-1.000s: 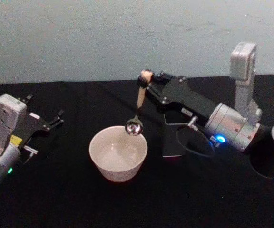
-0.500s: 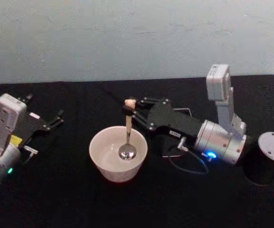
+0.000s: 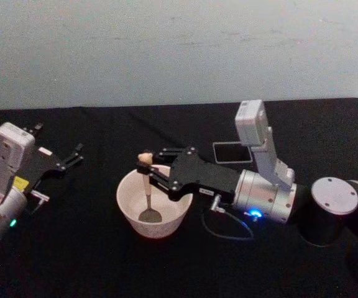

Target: Pick up the stirring spoon with one hand, stir inside the cup, then place it back in its original position.

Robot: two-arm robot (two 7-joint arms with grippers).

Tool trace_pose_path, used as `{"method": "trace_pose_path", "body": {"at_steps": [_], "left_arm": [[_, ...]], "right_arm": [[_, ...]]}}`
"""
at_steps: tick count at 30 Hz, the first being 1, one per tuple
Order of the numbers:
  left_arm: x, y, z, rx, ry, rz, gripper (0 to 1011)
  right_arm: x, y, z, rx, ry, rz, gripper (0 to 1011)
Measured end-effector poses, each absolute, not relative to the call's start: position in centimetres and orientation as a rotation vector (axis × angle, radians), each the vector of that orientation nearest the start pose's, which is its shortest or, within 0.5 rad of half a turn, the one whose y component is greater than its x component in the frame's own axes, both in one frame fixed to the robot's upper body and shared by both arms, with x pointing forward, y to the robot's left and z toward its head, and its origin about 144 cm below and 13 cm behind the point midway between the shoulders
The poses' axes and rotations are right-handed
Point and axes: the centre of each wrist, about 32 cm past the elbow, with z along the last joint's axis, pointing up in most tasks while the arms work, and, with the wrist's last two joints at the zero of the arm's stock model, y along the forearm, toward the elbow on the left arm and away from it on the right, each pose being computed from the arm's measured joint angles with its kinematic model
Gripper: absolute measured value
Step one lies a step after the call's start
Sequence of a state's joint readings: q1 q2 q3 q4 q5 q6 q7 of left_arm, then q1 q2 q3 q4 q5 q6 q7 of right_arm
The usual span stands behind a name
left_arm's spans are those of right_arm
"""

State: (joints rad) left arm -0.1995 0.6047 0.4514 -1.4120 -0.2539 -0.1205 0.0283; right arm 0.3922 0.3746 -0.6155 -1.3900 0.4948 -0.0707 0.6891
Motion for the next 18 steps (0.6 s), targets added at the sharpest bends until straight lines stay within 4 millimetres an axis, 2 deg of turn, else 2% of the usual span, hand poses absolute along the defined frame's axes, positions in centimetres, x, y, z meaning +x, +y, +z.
{"method": "trace_pose_path", "body": {"at_steps": [10, 18], "left_arm": [[48.9, 31.0, 114.0, 0.305, -0.285, 1.248, 1001], [48.9, 31.0, 114.0, 0.304, -0.285, 1.248, 1001]], "right_arm": [[53.6, -17.0, 116.4, -0.027, -0.03, -0.415, 227], [54.8, -16.9, 116.3, -0.021, -0.034, -0.476, 227]]}}
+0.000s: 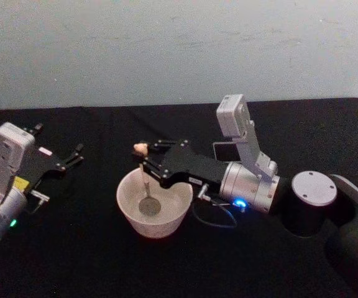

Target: Pick up the stirring spoon with one hand, stir inside the cup, then place it back in its original position.

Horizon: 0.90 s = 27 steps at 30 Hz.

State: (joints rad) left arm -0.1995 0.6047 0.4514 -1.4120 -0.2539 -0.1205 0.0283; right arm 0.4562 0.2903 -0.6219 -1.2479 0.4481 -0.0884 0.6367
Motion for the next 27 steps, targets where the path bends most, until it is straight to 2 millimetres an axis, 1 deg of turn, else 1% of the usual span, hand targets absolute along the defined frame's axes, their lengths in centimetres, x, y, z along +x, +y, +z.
{"method": "trace_pose_path", "body": {"at_steps": [5, 10, 14, 19, 23, 27], "left_arm": [[48.9, 31.0, 114.0, 0.304, -0.285, 1.248, 1001], [48.9, 31.0, 114.0, 0.304, -0.285, 1.248, 1001], [48.9, 31.0, 114.0, 0.304, -0.285, 1.248, 1001], [48.9, 31.0, 114.0, 0.304, -0.285, 1.248, 1001], [48.9, 31.0, 114.0, 0.305, -0.285, 1.248, 1001], [48.9, 31.0, 114.0, 0.304, -0.285, 1.248, 1001]], "right_arm": [[55.5, -17.3, 116.3, -0.018, -0.037, -0.52, 227], [55.7, -18.0, 116.4, -0.018, -0.038, -0.551, 227], [55.2, -18.7, 116.5, -0.024, -0.04, -0.561, 227], [53.8, -19.8, 117.0, -0.024, -0.05, -0.553, 227], [52.8, -20.2, 117.2, -0.018, -0.046, -0.531, 227], [52.1, -20.1, 117.2, -0.021, -0.039, -0.508, 227]]}}
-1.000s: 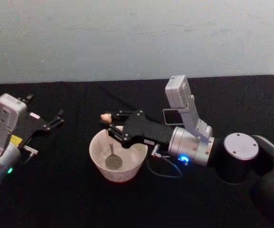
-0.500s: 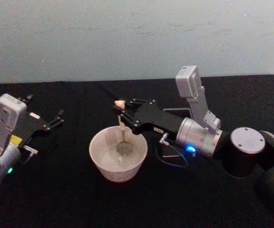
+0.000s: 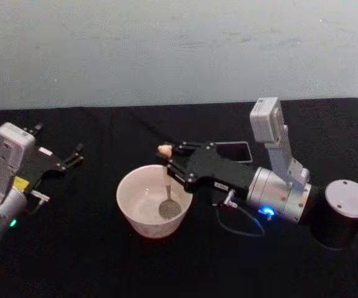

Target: Pick up the stirring spoon with one hand, stir inside the cup, then place it back in its original position.

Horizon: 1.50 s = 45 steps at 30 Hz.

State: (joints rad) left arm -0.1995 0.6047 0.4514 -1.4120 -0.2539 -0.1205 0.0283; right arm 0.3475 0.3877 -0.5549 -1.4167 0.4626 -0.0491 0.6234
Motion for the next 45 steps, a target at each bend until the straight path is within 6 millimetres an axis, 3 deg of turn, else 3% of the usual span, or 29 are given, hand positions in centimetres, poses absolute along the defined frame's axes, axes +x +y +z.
{"method": "trace_pose_path", "body": {"at_steps": [14, 27, 36, 45], "left_arm": [[48.9, 31.0, 114.0, 0.305, -0.285, 1.248, 1001], [48.9, 31.0, 114.0, 0.304, -0.285, 1.248, 1001], [48.9, 31.0, 114.0, 0.304, -0.285, 1.248, 1001], [48.9, 31.0, 114.0, 0.304, -0.285, 1.248, 1001]], "right_arm": [[52.1, -18.1, 116.7, -0.046, -0.04, -0.461, 227], [54.4, -16.8, 116.7, -0.071, -0.068, -0.495, 227], [55.3, -17.8, 116.6, -0.073, -0.074, -0.567, 227], [53.8, -19.4, 117.2, -0.053, -0.072, -0.581, 227]]}}
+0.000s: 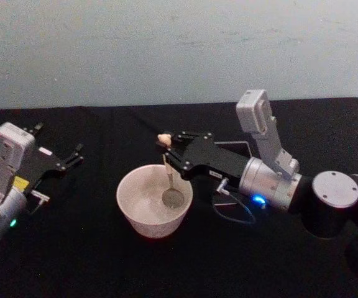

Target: Pick up the stirring spoon with one hand, stir inside the cup, then place it back in its original position.

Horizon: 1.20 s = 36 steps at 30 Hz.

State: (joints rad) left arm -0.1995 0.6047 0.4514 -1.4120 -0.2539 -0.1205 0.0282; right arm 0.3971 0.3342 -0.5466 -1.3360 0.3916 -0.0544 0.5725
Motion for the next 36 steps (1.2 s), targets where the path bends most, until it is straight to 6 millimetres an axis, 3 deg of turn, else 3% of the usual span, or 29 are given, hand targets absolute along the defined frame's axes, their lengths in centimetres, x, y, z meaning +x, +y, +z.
{"method": "trace_pose_path", "body": {"at_steps": [8, 14, 29, 36], "left_arm": [[48.9, 31.0, 114.0, 0.305, -0.285, 1.248, 1001], [48.9, 31.0, 114.0, 0.304, -0.285, 1.248, 1001], [48.9, 31.0, 114.0, 0.304, -0.285, 1.248, 1001], [48.9, 31.0, 114.0, 0.304, -0.285, 1.248, 1001]], "right_arm": [[52.1, -19.9, 117.5, -0.049, -0.054, -0.544, 227], [51.6, -19.3, 117.4, -0.049, -0.046, -0.514, 227], [54.1, -16.1, 117.4, -0.049, -0.042, -0.516, 227], [55.3, -16.0, 117.3, -0.056, -0.049, -0.563, 227]]}}
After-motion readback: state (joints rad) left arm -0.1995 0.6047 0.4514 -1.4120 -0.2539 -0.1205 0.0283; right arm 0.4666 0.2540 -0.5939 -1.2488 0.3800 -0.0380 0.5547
